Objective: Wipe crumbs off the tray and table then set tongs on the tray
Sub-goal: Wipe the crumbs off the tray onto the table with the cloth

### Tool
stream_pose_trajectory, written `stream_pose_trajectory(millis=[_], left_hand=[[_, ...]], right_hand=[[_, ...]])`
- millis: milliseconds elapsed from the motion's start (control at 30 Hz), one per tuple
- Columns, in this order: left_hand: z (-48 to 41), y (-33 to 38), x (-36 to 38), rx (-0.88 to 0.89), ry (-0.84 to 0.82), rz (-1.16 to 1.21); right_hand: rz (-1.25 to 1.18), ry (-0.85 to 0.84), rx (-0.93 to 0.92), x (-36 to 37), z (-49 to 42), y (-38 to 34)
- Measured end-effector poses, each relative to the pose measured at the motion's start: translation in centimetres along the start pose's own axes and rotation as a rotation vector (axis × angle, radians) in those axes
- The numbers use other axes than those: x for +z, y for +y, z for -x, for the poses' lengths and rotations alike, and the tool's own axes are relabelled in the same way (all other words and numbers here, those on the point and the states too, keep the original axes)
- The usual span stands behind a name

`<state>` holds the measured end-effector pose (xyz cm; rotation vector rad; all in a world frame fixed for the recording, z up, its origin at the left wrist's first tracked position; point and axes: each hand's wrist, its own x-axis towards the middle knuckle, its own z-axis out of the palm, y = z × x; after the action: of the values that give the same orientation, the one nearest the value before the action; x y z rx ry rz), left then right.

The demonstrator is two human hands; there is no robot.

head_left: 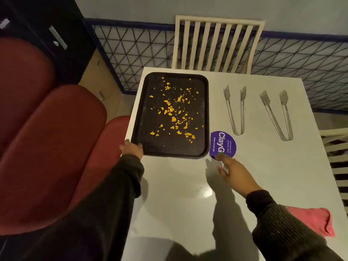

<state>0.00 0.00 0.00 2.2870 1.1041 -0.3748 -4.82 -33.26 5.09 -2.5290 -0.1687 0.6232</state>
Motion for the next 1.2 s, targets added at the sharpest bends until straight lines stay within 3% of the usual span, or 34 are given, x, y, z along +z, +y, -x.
stream_pose_trajectory(millis=[233, 567, 1200], left_hand=[[-2.6, 0.4, -0.1, 0.058, -0.004, 0.051], [-0.6, 0.9, -0.6, 0.048, -0.023, 0.592], [12.8, -9.9, -0.3, 0.113, -0.138, 0.59]], right_hand=[[0.066, -0.006, 0.068, 0.8, 2.0, -0.6], [0.047, 0.088, 0.123, 1.5, 5.4, -1.2], [0.009, 0.159, 0.217, 4.3, 14.4, 0.7]])
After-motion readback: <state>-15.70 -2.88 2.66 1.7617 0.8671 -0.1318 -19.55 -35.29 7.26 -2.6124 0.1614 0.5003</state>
